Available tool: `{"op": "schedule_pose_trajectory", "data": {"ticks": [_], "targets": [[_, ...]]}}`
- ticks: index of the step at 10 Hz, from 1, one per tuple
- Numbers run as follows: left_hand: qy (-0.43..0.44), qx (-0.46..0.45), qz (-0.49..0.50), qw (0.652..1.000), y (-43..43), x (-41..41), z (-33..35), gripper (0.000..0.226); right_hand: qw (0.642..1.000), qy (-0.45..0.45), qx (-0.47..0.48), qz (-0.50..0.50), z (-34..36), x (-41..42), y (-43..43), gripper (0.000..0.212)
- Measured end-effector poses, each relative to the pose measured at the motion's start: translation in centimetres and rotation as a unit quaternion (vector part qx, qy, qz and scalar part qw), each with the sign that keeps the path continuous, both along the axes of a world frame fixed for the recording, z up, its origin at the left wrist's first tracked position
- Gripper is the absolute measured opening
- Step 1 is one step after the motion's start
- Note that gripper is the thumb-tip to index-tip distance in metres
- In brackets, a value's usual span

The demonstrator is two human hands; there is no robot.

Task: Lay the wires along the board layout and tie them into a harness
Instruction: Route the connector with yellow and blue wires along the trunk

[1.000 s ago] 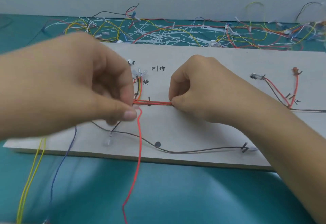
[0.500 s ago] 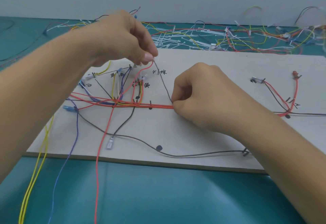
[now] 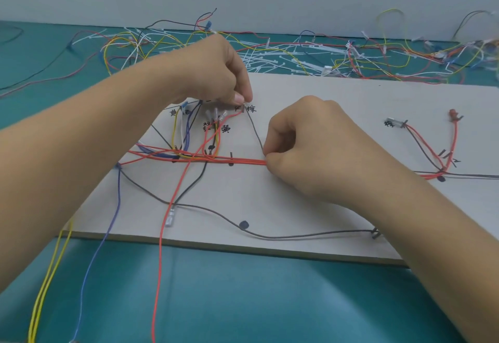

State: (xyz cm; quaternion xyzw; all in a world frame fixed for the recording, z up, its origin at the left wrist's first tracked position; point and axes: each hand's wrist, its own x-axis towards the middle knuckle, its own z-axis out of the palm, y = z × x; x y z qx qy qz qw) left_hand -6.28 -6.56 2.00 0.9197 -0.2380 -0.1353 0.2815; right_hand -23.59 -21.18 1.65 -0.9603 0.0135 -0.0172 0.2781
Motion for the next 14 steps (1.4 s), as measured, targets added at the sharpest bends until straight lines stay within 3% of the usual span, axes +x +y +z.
{"op": "schedule_pose_trajectory", "data": {"ticks": [2, 5, 6, 9, 10, 12, 14], "targets": [[-0.001, 0.031, -0.025, 0.999, 0.2, 0.2, 0.1, 0.020, 1.000, -0.010, -0.009, 0.014, -0.3, 0.1, 0.0, 0.013], [0.026, 0.077, -0.021, 0.996, -0.3, -0.1, 0.8, 0.027, 0.988, -0.085, -0.052, 0.122, 0.9, -0.1, 3.0, 0.042], [-0.001, 0.098, -0.005, 0.995, -0.8, 0.1, 0.8, 0.024, 0.980, -0.063, -0.105, 0.157, 2.2, 0.9, 4.1, 0.047], [-0.011, 0.107, -0.054, 0.993, -0.4, 0.4, 1.6, 0.018, 0.949, -0.060, -0.203, 0.235, 3.0, 3.1, 6.5, 0.022], [-0.021, 0.103, -0.032, 0.994, -0.8, 0.5, 1.6, 0.018, 0.953, -0.059, -0.180, 0.236, 3.0, 3.1, 5.8, 0.021], [0.020, 0.080, -0.030, 0.996, -0.3, 0.7, 0.4, 0.030, 0.986, -0.047, -0.025, 0.156, 2.4, 0.5, 2.3, 0.015], [0.043, 0.041, -0.037, 0.998, 0.0, 1.2, -0.3, 0.022, 0.989, 0.011, 0.138, 0.051, 2.4, -2.1, 0.6, 0.018]]}}
